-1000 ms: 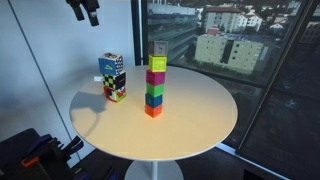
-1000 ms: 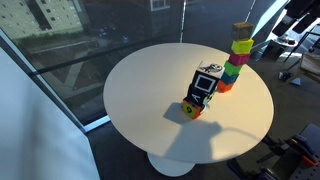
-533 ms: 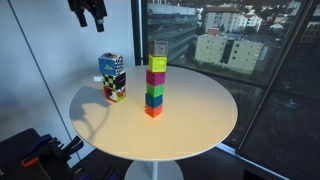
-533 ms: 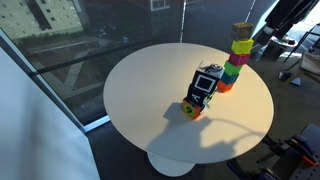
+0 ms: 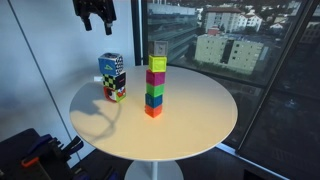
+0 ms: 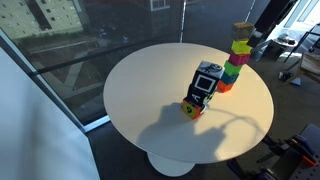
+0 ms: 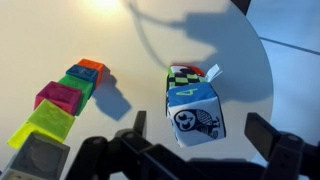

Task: Pick up the block with an owl image from the stack and put it on the table

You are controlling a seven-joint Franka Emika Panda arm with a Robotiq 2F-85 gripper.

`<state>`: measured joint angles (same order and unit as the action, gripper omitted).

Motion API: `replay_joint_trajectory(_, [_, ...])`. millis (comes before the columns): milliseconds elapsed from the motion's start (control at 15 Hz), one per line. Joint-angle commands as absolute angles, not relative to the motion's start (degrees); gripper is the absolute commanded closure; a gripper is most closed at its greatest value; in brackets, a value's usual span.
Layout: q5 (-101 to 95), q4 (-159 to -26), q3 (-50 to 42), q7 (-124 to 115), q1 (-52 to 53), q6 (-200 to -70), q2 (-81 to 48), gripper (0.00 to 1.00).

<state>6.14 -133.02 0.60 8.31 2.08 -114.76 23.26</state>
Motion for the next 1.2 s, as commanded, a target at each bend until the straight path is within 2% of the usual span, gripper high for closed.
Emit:
replay_joint_trajectory(0, [4.0,-129.9,0.4,9.4,2.3,-114.6,20.6,0.0])
replay_joint_trajectory(1133, [3.1,-130.3,1.2,7.4,2.6,-115.4,19.3,0.0])
